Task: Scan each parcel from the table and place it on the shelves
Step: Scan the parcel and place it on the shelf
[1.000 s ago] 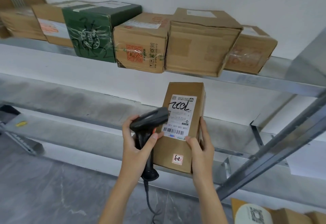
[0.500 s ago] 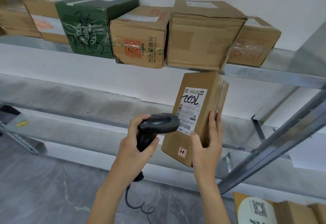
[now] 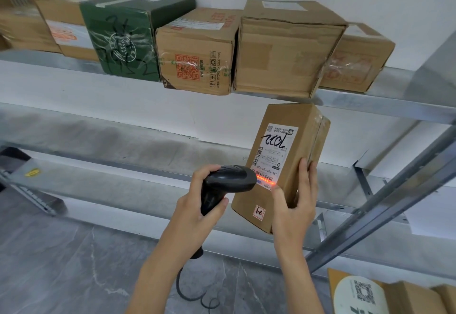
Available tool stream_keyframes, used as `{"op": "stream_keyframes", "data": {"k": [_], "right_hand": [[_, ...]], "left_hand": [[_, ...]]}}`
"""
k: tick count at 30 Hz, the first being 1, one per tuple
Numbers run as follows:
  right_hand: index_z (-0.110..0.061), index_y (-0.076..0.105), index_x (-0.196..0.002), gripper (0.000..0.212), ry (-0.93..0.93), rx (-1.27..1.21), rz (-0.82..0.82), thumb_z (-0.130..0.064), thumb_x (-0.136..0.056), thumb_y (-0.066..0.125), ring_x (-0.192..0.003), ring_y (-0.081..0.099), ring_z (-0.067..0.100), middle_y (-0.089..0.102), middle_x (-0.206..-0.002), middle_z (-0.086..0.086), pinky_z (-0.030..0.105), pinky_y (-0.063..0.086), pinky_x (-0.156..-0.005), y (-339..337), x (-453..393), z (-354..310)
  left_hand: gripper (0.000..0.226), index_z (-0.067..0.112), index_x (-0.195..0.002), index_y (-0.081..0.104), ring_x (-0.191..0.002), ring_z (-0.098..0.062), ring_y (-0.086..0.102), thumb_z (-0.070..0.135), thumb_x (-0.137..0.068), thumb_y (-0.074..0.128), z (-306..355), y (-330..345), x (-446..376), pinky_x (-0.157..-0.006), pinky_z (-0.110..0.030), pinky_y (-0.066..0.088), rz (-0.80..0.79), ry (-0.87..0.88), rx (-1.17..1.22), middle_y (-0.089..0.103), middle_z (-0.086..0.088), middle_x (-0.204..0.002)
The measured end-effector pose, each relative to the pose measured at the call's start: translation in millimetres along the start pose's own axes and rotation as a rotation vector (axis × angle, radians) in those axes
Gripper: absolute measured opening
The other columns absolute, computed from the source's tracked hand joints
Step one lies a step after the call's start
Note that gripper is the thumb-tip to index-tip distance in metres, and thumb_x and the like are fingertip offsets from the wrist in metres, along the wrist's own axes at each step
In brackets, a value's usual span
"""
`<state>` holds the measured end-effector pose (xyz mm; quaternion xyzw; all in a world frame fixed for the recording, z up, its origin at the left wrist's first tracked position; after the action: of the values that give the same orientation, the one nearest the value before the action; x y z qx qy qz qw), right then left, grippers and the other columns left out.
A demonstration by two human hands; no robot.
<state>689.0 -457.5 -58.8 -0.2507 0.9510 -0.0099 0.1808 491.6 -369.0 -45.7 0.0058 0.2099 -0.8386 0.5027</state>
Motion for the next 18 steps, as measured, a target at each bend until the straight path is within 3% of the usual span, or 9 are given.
{"op": "stream_keyframes", "data": {"k": [18], "right_hand": [[-0.054,0.033,-0.148,0.074,0.006,-0.004,0.002,-0.032,-0.082,0.06,-0.139,0.027,-0.008,0.023,-0.162,-0.025,0.035,0.033,-0.114,-4.5,0.1,1.5]], "left_hand": [[0.069,0.066,-0.128,0.036,-0.09,0.003,0.065,0.015,-0.095,0.069,3.3,-3.5,3.5,-0.073,-0.01,0.05,0.027,0.021,0.008,0.061,0.035,-0.111]]}}
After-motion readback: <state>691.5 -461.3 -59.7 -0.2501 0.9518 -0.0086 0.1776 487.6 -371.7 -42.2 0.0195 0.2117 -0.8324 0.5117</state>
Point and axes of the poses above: each hand's wrist, its own x-axis away from the middle knuckle, its own y-axis out of the palm, z = x × y, the point moved 8 cm from there along -x, towards the middle knuckle
